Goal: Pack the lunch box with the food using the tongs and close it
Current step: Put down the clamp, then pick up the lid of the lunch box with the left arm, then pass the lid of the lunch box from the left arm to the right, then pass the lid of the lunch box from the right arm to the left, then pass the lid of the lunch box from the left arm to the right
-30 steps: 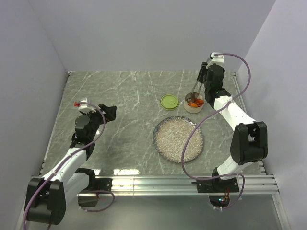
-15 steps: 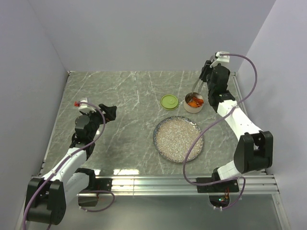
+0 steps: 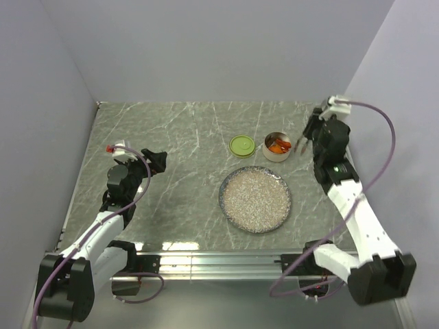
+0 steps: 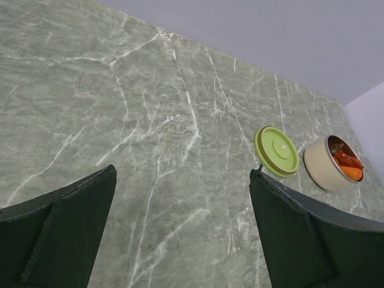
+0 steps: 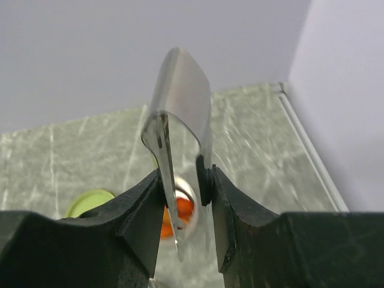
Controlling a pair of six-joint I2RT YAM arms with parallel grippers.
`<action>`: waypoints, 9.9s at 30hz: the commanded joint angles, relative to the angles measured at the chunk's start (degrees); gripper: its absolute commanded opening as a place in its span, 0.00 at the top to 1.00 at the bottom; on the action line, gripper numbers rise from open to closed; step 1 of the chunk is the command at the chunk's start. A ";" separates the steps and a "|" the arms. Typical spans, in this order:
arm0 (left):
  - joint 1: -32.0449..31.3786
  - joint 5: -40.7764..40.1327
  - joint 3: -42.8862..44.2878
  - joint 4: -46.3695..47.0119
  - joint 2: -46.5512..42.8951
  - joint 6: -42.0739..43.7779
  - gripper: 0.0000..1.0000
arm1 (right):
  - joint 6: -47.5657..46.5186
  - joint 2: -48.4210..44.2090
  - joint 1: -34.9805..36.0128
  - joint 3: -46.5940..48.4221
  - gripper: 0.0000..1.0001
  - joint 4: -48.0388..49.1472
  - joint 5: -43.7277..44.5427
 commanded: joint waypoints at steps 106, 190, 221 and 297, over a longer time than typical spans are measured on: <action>-27.85 -12.82 88.35 -46.60 78.51 11.23 0.45 | 13.83 -52.49 -15.59 -25.81 0.32 -13.79 -25.04; -37.95 -19.51 25.42 23.01 23.94 17.56 1.00 | 13.66 -3.46 19.92 -12.99 0.48 25.15 -38.57; -23.01 28.84 43.98 -8.03 34.05 -21.90 0.25 | -28.70 -7.50 30.99 -26.34 1.00 30.77 -15.48; -16.86 43.42 31.93 26.87 35.89 -34.64 1.00 | 23.41 -5.65 5.68 -20.45 0.38 37.44 -48.06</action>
